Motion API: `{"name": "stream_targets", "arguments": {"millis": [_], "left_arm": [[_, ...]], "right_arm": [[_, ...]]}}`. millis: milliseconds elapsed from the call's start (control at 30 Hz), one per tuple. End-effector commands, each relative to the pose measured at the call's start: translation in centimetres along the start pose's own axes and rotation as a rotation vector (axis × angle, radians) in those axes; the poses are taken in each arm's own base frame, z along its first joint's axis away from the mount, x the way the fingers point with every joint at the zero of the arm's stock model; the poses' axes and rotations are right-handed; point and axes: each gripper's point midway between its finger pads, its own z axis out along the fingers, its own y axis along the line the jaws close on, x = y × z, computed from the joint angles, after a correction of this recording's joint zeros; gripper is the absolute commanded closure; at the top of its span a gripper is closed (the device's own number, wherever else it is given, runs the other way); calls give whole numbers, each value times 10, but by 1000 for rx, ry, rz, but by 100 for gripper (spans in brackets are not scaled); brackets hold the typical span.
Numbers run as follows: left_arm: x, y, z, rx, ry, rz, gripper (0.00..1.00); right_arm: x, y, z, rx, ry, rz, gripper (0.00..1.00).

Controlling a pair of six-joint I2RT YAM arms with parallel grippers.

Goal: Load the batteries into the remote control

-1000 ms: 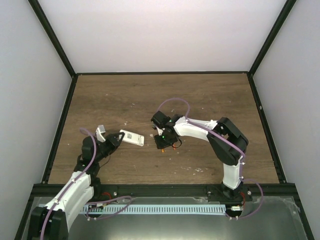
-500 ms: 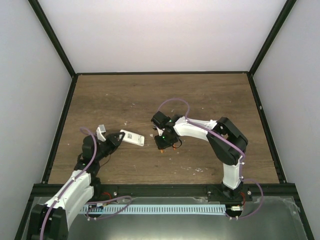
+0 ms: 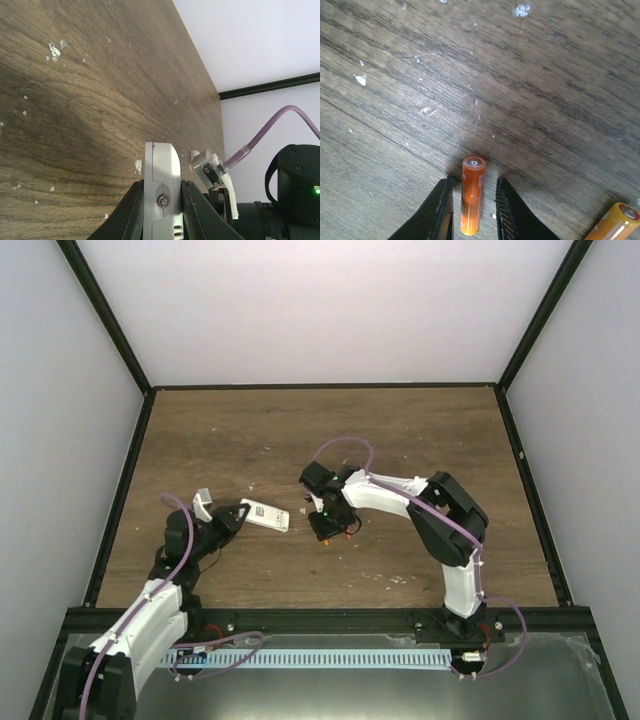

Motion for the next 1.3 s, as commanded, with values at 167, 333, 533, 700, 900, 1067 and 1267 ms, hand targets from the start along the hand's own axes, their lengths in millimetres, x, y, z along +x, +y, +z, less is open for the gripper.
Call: {"name": "stream_targets", "arguments": {"millis": [167,333,533,700,900,1067,1267], "left_arm": [[-9,-20,2,52,-16,14,100],[-10,-19,3,48,-21,12,100],[-11,-20,4,47,-19,14,100],[-12,-23,7,57,-17,8,100],[-16,-38,13,73,-3,30,100],[-21,-62,26,103,20,60,100],[-37,-95,48,165,5,58,100]], "right_arm": [[-10,0,7,39,54,-64,82],[-9,-6,9,56,78,-69,82],[-1,-14,12,64,97,-62,84],[2,-19,11,64,93,-52,92],[2,-28,2,50,53,-23,99],[-12,-30,-18,-13,-58,10,99],[-41,-24,-71,-104,-274,9,99]]}}
